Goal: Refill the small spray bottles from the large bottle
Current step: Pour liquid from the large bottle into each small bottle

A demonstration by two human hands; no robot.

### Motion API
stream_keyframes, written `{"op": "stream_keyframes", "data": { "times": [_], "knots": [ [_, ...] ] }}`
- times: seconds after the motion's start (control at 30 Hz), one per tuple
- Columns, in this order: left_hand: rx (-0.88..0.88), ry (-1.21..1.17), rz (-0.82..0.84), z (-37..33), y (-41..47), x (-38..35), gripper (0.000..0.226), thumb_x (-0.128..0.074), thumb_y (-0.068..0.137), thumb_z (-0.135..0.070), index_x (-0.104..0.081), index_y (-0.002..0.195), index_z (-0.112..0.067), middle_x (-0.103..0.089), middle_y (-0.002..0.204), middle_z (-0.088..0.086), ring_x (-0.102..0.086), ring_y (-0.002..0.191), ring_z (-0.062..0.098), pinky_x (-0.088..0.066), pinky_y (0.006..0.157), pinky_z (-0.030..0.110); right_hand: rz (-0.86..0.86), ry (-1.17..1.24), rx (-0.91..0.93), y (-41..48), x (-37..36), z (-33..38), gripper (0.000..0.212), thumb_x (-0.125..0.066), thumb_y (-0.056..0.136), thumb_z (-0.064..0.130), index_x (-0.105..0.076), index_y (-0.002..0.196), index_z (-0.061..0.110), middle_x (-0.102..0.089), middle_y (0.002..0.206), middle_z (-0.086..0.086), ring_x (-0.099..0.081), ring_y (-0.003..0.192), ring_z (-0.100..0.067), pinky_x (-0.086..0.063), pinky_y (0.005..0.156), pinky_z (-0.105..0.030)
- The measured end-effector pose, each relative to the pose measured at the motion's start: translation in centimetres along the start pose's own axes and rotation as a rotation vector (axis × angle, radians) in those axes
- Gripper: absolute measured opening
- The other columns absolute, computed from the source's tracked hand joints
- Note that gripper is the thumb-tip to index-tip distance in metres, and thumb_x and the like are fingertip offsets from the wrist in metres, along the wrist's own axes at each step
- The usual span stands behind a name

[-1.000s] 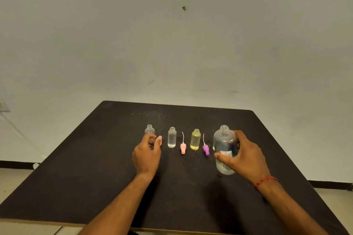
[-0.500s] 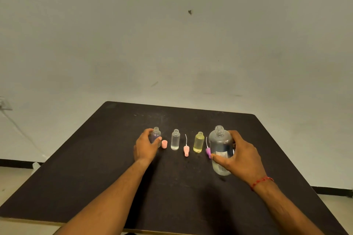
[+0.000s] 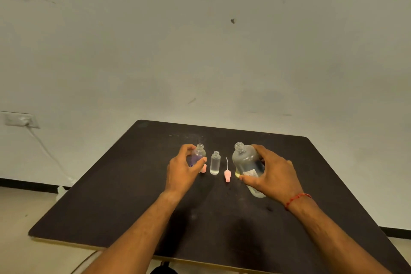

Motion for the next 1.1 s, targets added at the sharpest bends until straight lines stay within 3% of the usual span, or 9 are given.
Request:
{"op": "stream_keyframes", "data": {
  "times": [0.33,0.53,1.1],
  "knots": [
    [-0.134,-0.101,0.044,-3.4,-2.7,0.7,0.047,-0.080,0.081,-0.040,-0.065,0.124,-0.031,-0.068,0.117,-0.018,-0.063,0.104,-0.006,-0.056,0.089,0.018,0.071,-0.250,0.070,1.0,1.2,2.5,0.078,-0.064,0.068,0.068,-0.033,0.137,0.049,-0.053,0.109,0.010,-0.051,0.104,-0.014,-0.040,0.089,-0.038],
    [-0.143,-0.094,0.057,-4.0,-3.3,0.9,0.053,-0.078,0.079,-0.048,-0.065,0.127,-0.029,-0.069,0.118,-0.016,-0.065,0.107,0.002,-0.058,0.092,0.029,0.080,-0.375,0.105,1.5,1.6,3.0,0.080,-0.061,0.071,0.071,-0.029,0.140,0.050,-0.049,0.112,0.008,-0.047,0.106,-0.014,-0.037,0.086,-0.036],
    [-0.136,-0.030,0.082,-4.9,-3.6,1.5,0.057,-0.077,0.079,-0.049,-0.064,0.130,-0.028,-0.067,0.125,-0.012,-0.063,0.108,0.003,-0.054,0.095,0.021,0.071,-0.533,0.181,2.4,3.5,4.1,0.085,-0.068,0.070,0.063,-0.026,0.142,0.048,-0.048,0.126,0.004,-0.044,0.119,-0.020,-0.034,0.099,-0.045]
  ]
}}
Point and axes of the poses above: each hand's wrist, its own y-axis towards the middle knuckle, its own x-axis out of the back of the hand, z = x × y, the point moved 2 cm from there along y, towards the middle knuckle
